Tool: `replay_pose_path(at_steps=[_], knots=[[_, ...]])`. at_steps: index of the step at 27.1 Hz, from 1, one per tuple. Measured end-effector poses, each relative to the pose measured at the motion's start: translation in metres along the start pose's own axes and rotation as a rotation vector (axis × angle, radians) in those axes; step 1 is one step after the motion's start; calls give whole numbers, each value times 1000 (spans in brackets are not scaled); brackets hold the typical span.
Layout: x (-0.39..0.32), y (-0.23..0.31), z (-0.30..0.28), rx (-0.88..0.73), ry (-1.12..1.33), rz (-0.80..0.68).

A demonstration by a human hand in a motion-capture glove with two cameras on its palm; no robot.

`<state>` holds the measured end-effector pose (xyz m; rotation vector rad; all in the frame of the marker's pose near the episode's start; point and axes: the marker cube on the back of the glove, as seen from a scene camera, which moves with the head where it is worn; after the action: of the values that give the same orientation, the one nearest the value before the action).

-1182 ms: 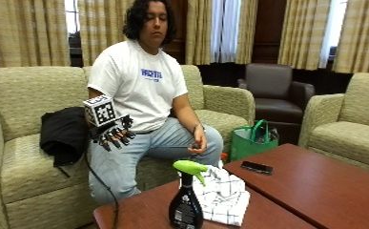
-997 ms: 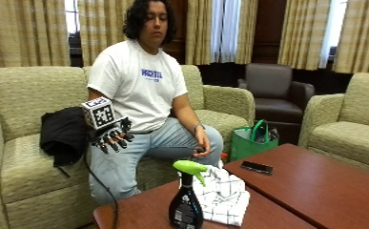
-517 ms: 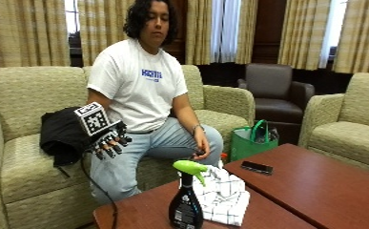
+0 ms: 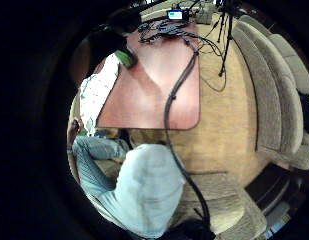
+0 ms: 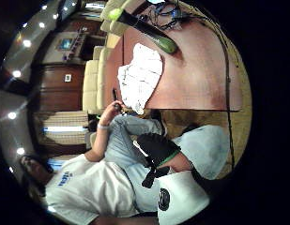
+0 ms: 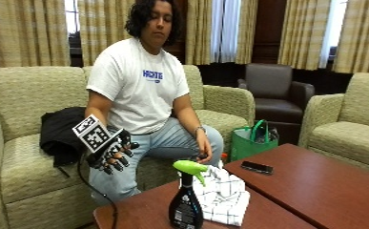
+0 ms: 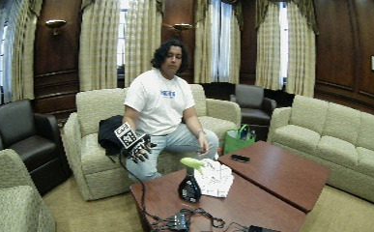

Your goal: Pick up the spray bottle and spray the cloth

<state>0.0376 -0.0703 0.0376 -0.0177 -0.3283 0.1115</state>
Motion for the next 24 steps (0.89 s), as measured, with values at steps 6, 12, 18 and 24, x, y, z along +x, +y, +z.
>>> replay_pose_path(at_steps=[6, 12, 18, 24], knots=[[-7, -38, 12, 92, -100, -18], [-17, -67, 24, -37, -321, -12], [-24, -107, 35, -35, -458, 27], [-32, -141, 52, -39, -524, 63]])
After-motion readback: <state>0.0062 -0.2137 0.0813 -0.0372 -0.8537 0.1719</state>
